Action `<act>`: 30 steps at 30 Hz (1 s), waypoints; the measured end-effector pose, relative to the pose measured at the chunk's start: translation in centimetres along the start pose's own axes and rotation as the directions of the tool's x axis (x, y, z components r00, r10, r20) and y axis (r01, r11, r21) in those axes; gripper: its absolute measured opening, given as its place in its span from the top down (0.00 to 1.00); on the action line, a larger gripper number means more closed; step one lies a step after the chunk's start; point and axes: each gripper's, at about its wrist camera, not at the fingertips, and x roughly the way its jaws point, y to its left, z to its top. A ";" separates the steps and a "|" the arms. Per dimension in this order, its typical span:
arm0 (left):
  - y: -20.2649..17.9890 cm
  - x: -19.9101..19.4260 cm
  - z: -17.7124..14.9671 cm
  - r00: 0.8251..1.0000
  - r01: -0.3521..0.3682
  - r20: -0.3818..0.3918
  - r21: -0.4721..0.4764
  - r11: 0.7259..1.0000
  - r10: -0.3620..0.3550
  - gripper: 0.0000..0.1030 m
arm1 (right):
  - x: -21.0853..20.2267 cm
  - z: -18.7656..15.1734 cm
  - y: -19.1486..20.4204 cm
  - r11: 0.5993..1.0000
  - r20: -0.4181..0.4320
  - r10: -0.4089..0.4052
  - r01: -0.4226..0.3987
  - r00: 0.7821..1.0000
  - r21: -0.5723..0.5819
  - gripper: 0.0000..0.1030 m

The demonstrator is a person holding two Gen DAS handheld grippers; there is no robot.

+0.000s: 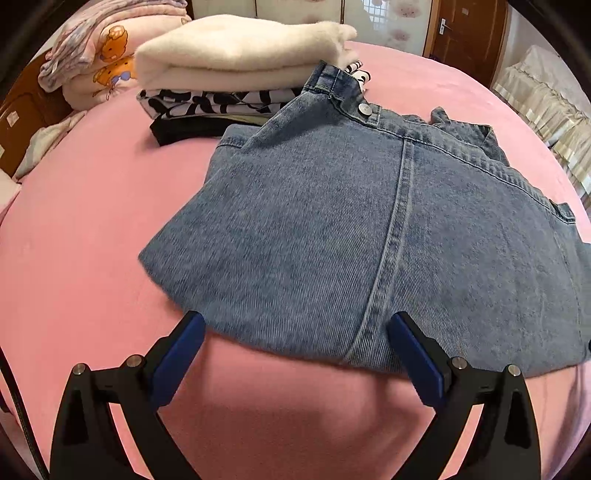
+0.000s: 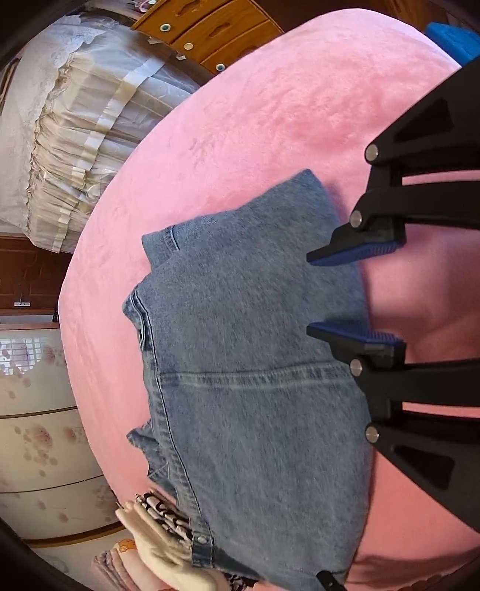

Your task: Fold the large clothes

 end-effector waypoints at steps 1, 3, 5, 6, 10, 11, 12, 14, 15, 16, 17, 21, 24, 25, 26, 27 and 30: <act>0.0 -0.3 -0.2 1.000 0.002 -0.008 0.003 1.000 -0.002 0.04 | -0.4 -0.3 0.2 1.000 -0.004 0.014 -0.014 1.000 0.008 0.69; 0.1 -1.1 -0.8 1.000 -0.004 -0.024 0.015 1.000 0.004 0.04 | -1.1 -0.9 0.8 0.999 -0.013 0.035 -0.035 0.999 0.011 0.69; 0.2 -2.0 -1.5 1.000 -0.001 -0.029 0.023 1.000 0.002 0.04 | -1.9 -1.7 1.5 0.998 -0.019 0.057 -0.057 0.998 0.004 0.69; 0.4 -2.6 -2.0 1.000 0.004 -0.030 0.025 1.000 -0.003 0.04 | -2.2 -2.0 1.8 0.998 -0.023 0.066 -0.066 0.998 0.000 0.69; 0.8 -4.5 -3.9 0.999 0.030 -0.046 0.042 0.999 -0.028 0.04 | -3.9 -3.7 3.3 0.995 -0.034 0.095 -0.096 0.995 -0.025 0.67; 0.8 -5.2 -4.5 0.998 0.037 -0.049 0.052 0.998 -0.034 0.04 | -4.2 -4.1 3.5 0.994 -0.039 0.103 -0.104 0.994 -0.029 0.63; 0.9 -5.7 -5.0 0.998 0.041 -0.050 0.059 0.997 -0.038 0.04 | -4.6 -4.6 3.8 0.993 -0.042 0.113 -0.114 0.993 -0.032 0.62; 1.0 -6.6 -5.8 0.997 0.053 -0.053 0.068 0.996 -0.050 0.04 | -5.3 -5.5 4.4 0.990 -0.049 0.132 -0.134 0.990 -0.041 0.61; 1.1 -7.0 -6.2 0.997 0.061 -0.056 0.069 0.996 -0.057 0.04 | -5.6 -5.9 4.7 0.989 -0.053 0.137 -0.140 0.989 -0.045 0.61; 1.2 -7.3 -6.5 0.996 0.069 -0.059 0.069 0.995 -0.065 0.04 | -5.9 -6.3 4.9 0.988 -0.059 0.144 -0.147 0.988 -0.048 0.61; 1.4 -7.6 -7.0 0.995 0.082 -0.066 0.069 0.994 -0.078 0.04 | -6.2 -6.8 5.2 0.986 -0.064 0.154 -0.158 0.986 -0.051 0.61; 2.0 -8.1 -8.2 0.986 0.145 -0.091 0.041 0.989 -0.141 0.04 | -7.0 -8.3 6.2 0.980 -0.073 0.184 -0.189 0.980 -0.063 0.61; 2.5 -7.6 -8.8 0.968 0.226 -0.108 -0.004 0.974 -0.225 0.04 | -7.5 -9.0 6.9 0.973 -0.055 0.214 -0.218 0.975 -0.076 0.61; 2.7 -7.2 -8.9 0.962 0.249 -0.112 -0.021 0.968 -0.250 0.04 | -7.6 -9.2 7.2 0.970 -0.047 0.223 -0.226 0.974 -0.083 0.61; 2.8 -6.6 -9.0 0.952 0.279 -0.117 -0.045 0.959 -0.282 0.04 | -7.7 -9.3 7.5 0.968 -0.038 0.232 -0.235 0.972 -0.089 0.61; 3.0 -6.0 -9.0 0.945 0.296 -0.123 -0.063 0.953 -0.302 0.04 | -7.7 -9.3 7.7 0.966 -0.033 0.238 -0.240 0.971 -0.092 0.61; 3.2 -4.2 -8.6 0.924 0.349 -0.119 -0.118 0.930 -0.362 0.04 | -7.5 -8.9 8.5 0.961 -0.019 0.257 -0.258 0.966 -0.103 0.61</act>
